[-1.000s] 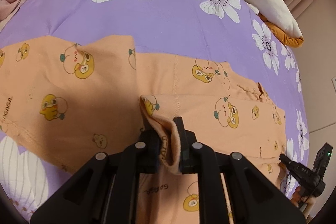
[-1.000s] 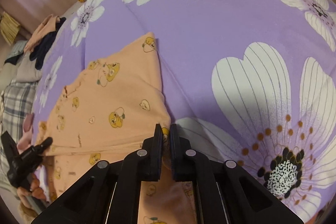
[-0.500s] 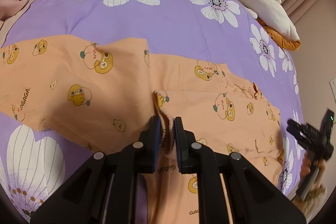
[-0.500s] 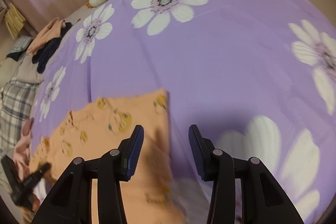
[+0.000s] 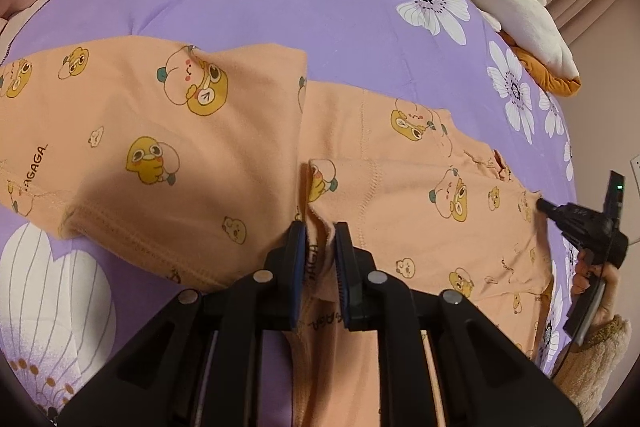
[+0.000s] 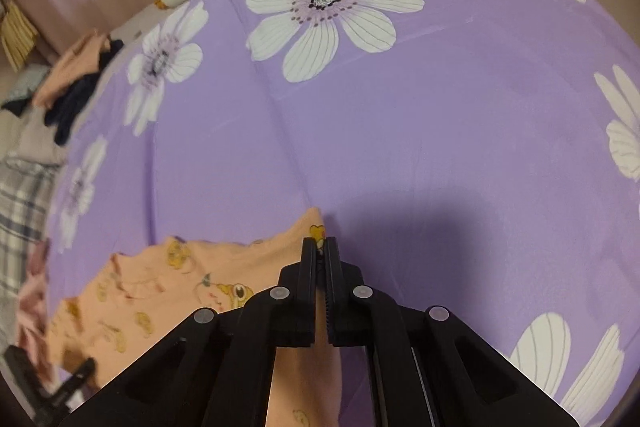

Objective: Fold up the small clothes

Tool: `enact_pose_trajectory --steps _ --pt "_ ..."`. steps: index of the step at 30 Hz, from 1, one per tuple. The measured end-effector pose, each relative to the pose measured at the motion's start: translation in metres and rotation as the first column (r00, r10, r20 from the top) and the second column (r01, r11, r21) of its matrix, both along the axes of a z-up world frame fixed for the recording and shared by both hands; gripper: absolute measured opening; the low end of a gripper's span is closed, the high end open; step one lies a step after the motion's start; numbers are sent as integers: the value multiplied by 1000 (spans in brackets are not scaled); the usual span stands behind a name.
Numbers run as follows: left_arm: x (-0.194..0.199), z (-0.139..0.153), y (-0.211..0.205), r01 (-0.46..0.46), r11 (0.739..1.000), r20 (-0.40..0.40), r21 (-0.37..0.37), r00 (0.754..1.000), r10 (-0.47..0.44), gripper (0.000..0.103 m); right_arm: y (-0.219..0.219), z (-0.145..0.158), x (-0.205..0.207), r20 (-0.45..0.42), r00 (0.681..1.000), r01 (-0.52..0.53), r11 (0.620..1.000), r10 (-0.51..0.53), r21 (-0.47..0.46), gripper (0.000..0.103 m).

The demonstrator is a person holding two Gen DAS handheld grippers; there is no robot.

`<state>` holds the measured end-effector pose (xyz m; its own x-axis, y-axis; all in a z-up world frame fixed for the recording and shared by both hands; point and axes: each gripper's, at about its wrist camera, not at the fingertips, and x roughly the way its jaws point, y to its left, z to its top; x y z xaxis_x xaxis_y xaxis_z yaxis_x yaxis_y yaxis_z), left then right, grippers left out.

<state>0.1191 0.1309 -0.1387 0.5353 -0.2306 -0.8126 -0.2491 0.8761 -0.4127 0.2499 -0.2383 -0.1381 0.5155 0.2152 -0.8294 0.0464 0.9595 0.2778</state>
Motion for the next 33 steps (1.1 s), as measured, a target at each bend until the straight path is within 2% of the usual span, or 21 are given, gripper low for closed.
enact_pose_trajectory --steps 3,7,10,12,13,14,15,16,17,18,21,23,27,30,33 --pt "0 -2 2 -10 1000 -1 -19 1000 10 16 1 -12 3 -9 1000 -3 1000 3 -21 4" --pt "1 1 4 -16 999 -9 -43 1000 15 15 2 -10 0 1 1000 -3 999 3 -33 4" --pt "-8 13 11 -34 995 9 -99 999 35 30 0 0 -7 5 1000 3 999 -3 -45 5" --pt "-19 26 16 -68 994 37 -90 997 72 47 1 14 -17 38 999 -6 997 9 -71 15" --pt "-25 32 19 -85 993 45 -76 995 89 52 3 22 -24 61 998 -11 996 17 -94 28" --pt "-31 38 23 -102 993 53 -64 993 105 61 5 30 -31 79 997 -12 993 21 -114 37" --pt "-38 42 27 -115 992 62 -58 991 119 70 5 37 -40 101 995 -4 992 16 -123 55" --pt "-44 45 31 -129 990 69 -51 989 132 75 6 45 -53 133 991 2 994 13 -114 62" --pt "-50 48 36 -148 988 71 -36 986 150 82 7 49 -61 153 988 -12 995 27 -97 62" --pt "-56 49 41 -170 985 73 -15 983 171 84 12 51 -74 161 985 -49 996 60 -71 62" --pt "-71 44 58 -235 972 58 27 971 233 85 26 39 -92 127 985 -110 993 113 -33 62" --pt "-80 37 75 -290 957 25 18 957 289 85 34 27 -98 104 985 -133 990 137 -46 62" --pt "-96 29 103 -380 925 16 -8 925 380 85 47 -6 -92 -4 992 -129 989 129 -68 62" --pt "-105 23 123 -428 902 14 -52 903 430 84 52 -10 -96 22 991 -131 986 134 -104 63" --pt "-110 19 141 -476 875 12 -90 878 479 81 52 -7 -97 10 993 -118 987 119 -106 63"
